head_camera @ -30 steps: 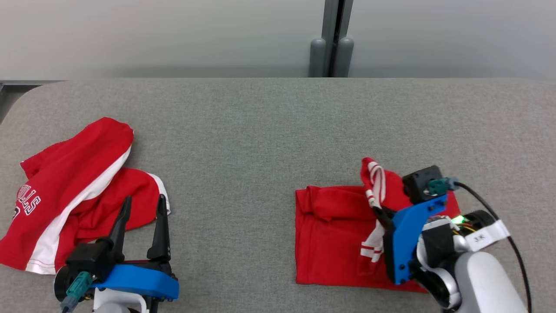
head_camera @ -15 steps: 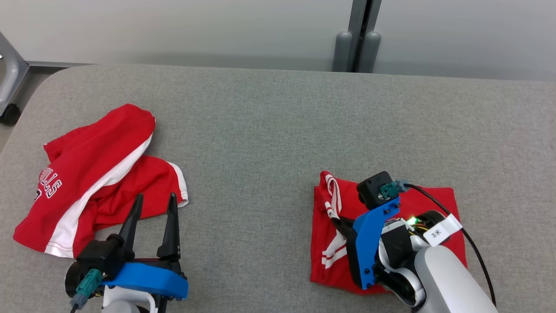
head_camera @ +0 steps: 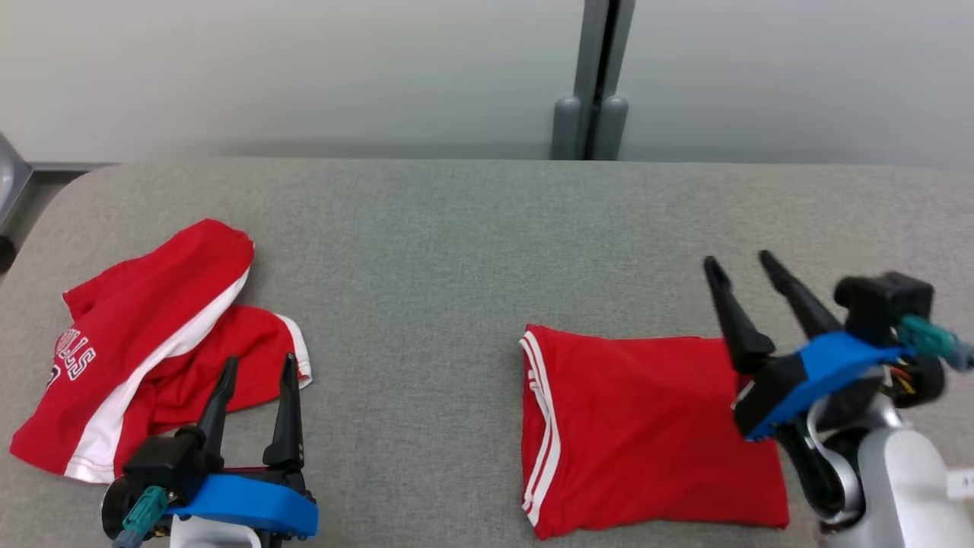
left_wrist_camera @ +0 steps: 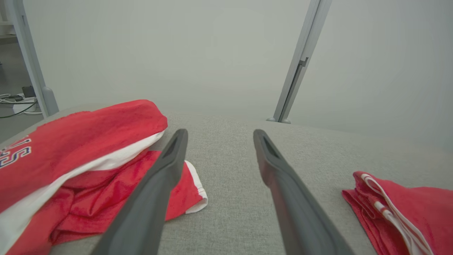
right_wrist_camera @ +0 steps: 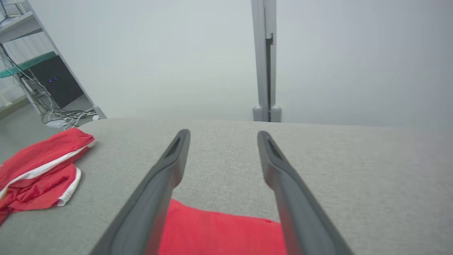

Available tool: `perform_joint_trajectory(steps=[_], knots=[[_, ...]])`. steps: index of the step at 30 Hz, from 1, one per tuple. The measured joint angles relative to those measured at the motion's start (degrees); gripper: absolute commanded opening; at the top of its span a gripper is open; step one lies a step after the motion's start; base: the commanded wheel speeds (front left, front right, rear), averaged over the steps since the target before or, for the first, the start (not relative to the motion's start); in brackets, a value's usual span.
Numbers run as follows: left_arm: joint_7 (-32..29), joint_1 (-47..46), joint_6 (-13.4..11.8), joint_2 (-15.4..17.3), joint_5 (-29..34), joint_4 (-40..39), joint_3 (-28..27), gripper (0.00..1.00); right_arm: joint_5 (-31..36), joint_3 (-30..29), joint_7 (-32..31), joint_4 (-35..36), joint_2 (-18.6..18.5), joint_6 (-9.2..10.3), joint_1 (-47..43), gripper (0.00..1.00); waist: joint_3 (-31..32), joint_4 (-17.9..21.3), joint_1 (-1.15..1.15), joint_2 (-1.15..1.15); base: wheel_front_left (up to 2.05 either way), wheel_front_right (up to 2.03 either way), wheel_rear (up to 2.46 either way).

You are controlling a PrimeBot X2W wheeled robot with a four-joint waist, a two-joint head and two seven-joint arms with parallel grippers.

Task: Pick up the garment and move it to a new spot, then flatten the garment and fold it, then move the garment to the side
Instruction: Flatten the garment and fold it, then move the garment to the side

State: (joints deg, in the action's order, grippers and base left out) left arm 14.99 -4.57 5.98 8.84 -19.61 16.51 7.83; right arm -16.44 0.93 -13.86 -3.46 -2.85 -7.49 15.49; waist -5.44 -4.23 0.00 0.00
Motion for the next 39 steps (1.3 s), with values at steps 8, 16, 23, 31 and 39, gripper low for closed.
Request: perform_joint_trajectory(steps=[8, 16, 23, 31, 39], knots=[[0.0, 1.5, 0.1, -0.8, 0.2, -0.8, -1.9, 1.00, 9.1, -8.9, 10.9, 2.6, 0.0, 0.01, -8.5, 1.00, 2.4, 2.8, 0.00, 0.00, 0.00, 0.00, 0.00], [0.0, 3.2, 0.1, -1.4, 0.9, 0.3, -3.0, 1.00, 8.8, -7.5, 12.6, -1.2, -1.8, 0.01, -12.2, 1.00, 4.6, 5.1, 0.00, 0.00, 0.00, 0.00, 0.00], [0.0, 4.4, -0.8, -1.6, 0.6, 1.8, -4.5, 1.00, 7.2, -6.3, 13.0, -3.4, -1.7, 0.01, -12.5, 1.00, 6.0, 6.0, 0.00, 0.00, 0.00, 0.00, 0.00], [0.0, 4.8, -1.3, -1.5, 0.5, 1.9, -5.0, 1.00, 6.7, -5.7, 12.9, -3.9, -1.6, 0.01, -12.5, 1.00, 6.2, 5.9, 0.00, 0.00, 0.00, 0.00, 0.00], [0.0, 5.2, -1.9, -1.4, 0.4, 1.0, -4.8, 1.00, 5.7, -5.5, 11.7, -4.7, -1.4, 0.01, -12.4, 1.00, 5.8, 5.8, 0.00, -0.01, 0.00, 0.00, 0.00]])
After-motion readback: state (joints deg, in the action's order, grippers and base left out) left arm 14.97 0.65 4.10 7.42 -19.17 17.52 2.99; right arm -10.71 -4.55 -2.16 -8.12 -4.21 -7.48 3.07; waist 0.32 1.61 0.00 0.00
